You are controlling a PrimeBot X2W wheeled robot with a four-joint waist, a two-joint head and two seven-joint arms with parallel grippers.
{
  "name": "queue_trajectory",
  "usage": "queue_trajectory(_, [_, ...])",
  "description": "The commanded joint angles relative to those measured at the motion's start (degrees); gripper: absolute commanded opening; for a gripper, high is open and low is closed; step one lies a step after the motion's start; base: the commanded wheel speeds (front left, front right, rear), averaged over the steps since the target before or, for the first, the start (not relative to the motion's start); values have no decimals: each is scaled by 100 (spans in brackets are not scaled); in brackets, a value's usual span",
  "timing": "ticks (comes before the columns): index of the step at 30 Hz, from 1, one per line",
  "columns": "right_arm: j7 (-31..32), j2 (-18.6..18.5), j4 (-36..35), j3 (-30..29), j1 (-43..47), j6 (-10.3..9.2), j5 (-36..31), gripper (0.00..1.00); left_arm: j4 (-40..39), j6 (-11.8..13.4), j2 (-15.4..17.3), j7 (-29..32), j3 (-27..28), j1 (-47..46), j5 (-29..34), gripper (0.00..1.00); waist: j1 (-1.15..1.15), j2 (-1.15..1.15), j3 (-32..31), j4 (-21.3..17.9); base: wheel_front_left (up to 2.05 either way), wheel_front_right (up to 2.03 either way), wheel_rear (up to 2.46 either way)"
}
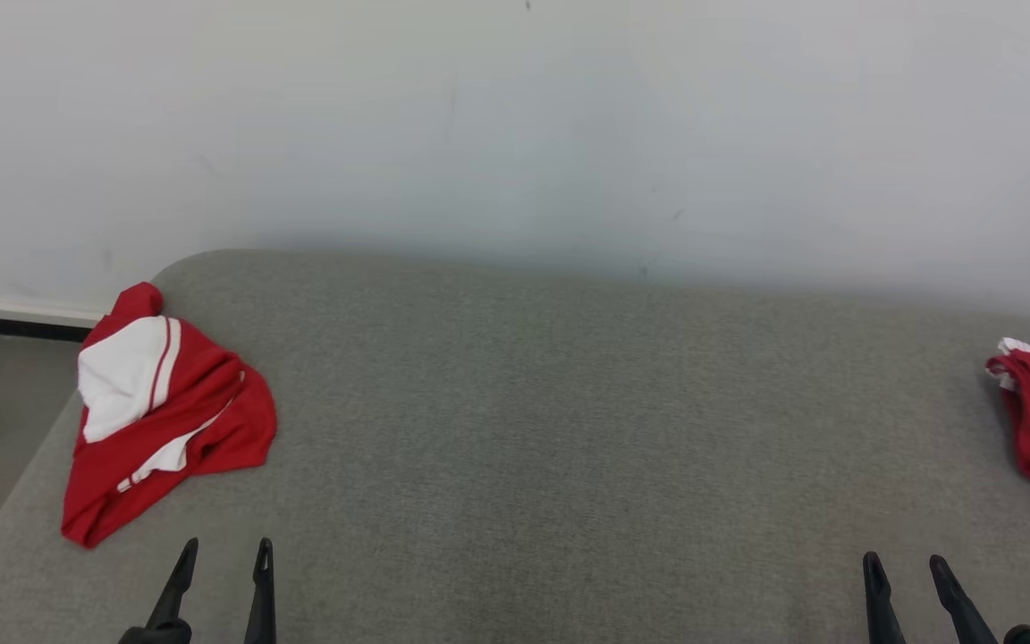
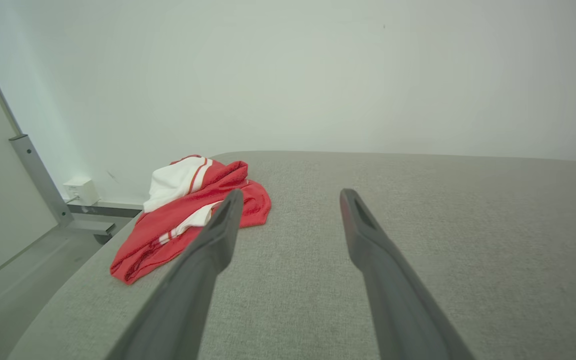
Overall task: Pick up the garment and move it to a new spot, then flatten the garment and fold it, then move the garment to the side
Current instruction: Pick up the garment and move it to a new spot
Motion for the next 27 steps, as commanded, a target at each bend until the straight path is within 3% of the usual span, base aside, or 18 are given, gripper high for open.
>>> queue_trajectory(1, [-41,32,28,5,32,7,17,100,16,4,47,-18,10,-33,-13,100,0,0,28,427,0,0,0])
queue_trajectory(16, [-146,94,228,87,-110,7,71,100,-51,94,216,40,83,1,-158,100,0,0,134,1836,0,0,0])
queue_trajectory(27, [-89,-66,367,366,-481,7,106,100,-264,291,201,4,275,183,-289,100,0,0,326,2024,0,0,0])
